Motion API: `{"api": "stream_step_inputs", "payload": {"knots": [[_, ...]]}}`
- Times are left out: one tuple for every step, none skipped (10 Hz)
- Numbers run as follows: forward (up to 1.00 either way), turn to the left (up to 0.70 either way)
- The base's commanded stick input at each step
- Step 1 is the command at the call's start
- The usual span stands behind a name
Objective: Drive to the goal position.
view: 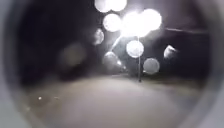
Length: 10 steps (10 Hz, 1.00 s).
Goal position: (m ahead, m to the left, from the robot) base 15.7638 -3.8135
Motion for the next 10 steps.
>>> {"api": "stream_step_inputs", "payload": {"knots": [[1.0,0.0],[1.0,0.0],[1.0,0.0],[1.0,0.0],[1.0,0.0],[1.0,0.0],[1.0,0.02],[1.0,0.05],[1.0,0.11],[1.0,0.3]]}}
